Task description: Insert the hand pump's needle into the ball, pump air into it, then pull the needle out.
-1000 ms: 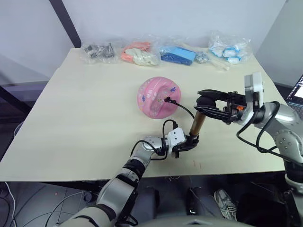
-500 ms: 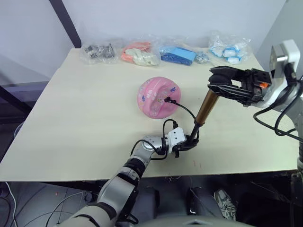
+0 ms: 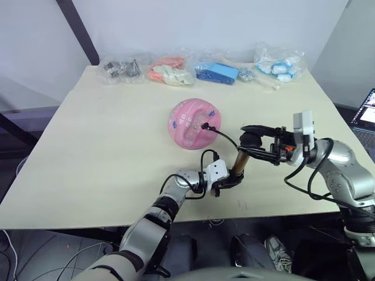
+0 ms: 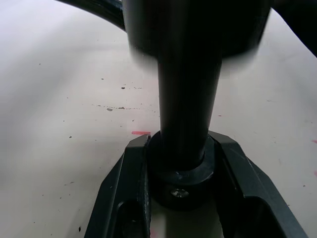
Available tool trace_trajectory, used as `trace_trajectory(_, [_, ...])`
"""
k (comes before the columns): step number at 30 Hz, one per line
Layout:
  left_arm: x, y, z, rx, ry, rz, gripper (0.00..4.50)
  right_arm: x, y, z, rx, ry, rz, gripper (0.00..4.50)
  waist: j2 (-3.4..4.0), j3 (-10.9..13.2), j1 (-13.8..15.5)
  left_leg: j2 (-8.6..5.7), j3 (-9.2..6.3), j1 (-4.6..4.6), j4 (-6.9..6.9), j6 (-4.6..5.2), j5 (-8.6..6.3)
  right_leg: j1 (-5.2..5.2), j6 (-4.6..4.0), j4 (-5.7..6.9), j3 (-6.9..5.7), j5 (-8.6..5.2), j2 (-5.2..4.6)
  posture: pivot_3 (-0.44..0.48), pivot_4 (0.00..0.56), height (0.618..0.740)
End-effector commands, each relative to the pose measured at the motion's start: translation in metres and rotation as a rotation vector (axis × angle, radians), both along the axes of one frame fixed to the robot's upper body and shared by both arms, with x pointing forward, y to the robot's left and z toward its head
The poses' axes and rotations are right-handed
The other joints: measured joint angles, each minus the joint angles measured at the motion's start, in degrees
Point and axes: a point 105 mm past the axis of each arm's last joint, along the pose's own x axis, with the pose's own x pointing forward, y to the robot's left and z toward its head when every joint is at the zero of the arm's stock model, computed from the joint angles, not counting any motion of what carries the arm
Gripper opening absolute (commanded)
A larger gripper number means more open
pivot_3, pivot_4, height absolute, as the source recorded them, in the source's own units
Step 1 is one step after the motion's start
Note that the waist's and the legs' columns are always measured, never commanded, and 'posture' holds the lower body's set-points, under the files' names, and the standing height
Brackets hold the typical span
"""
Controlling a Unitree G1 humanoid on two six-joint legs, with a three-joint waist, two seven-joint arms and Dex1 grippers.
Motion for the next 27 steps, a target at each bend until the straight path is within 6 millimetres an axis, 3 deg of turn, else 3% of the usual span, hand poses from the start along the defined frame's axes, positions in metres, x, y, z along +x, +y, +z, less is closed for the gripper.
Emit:
trace_trajectory(1, [-0.018, 0.019, -0.034, 0.088, 0.109, 0.01, 1.12, 0.001, 0.0, -0.041, -0.11, 0.091, -0.018, 2.09, 0.01, 0.0, 0.0, 0.01, 0.0, 0.0, 0.0, 0.0, 0.0, 0.0, -0.01, 0.0, 0.0, 0.01, 0.01, 0.0, 0.15, 0.74])
trace_trajectory(4, [-0.019, 0.019, -0.034, 0.086, 0.107, 0.008, 1.12, 0.002, -0.001, -0.056, -0.159, 0.096, -0.033, 2.09, 0.05, -0.1, -0.1, 0.03, 0.01, 0.01, -0.02, 0.0, 0.0, 0.0, -0.08, -0.02, 0.0, 0.02, 0.03, 0.0, 0.15, 0.74])
trace_trajectory(9, [-0.018, 0.019, -0.032, 0.082, 0.102, 0.005, 1.12, 0.003, -0.001, -0.047, -0.128, 0.067, -0.035, 2.09, -0.02, -0.2, -0.2, 0.1, 0.0, 0.09, -0.07, 0.0, 0.0, 0.01, -0.13, -0.03, 0.03, -0.01, 0.13, 0.0, 0.15, 0.74])
trace_trajectory(18, [-0.018, 0.022, -0.032, 0.095, 0.112, -0.007, 1.12, 0.002, -0.009, 0.072, 0.111, -0.065, 0.023, 2.09, 0.14, 0.3, -0.1, 0.14, -0.04, -0.17, -0.08, 0.0, -0.01, -0.21, -0.47, -0.1, 0.02, 0.17, 0.16, 0.0, 0.15, 0.74])
trace_trajectory(22, [-0.018, 0.023, -0.031, 0.093, 0.112, -0.016, 1.12, 0.001, -0.018, 0.099, 0.118, -0.104, 0.024, 2.09, 0.11, 0.5, 0.0, 0.16, -0.04, -0.2, -0.08, 0.0, -0.01, -0.19, -0.48, -0.13, -0.08, 0.17, 0.2, 0.0, 0.15, 0.74])
trace_trajectory(27, [-0.017, 0.025, -0.025, 0.084, 0.114, -0.032, 1.12, -0.002, -0.024, 0.117, 0.12, -0.129, 0.026, 2.09, 0.09, 0.7, -0.2, 0.19, -0.02, -0.24, -0.08, 0.0, -0.01, -0.21, -0.5, -0.15, -0.09, 0.19, 0.21, 0.0, 0.15, 0.74])
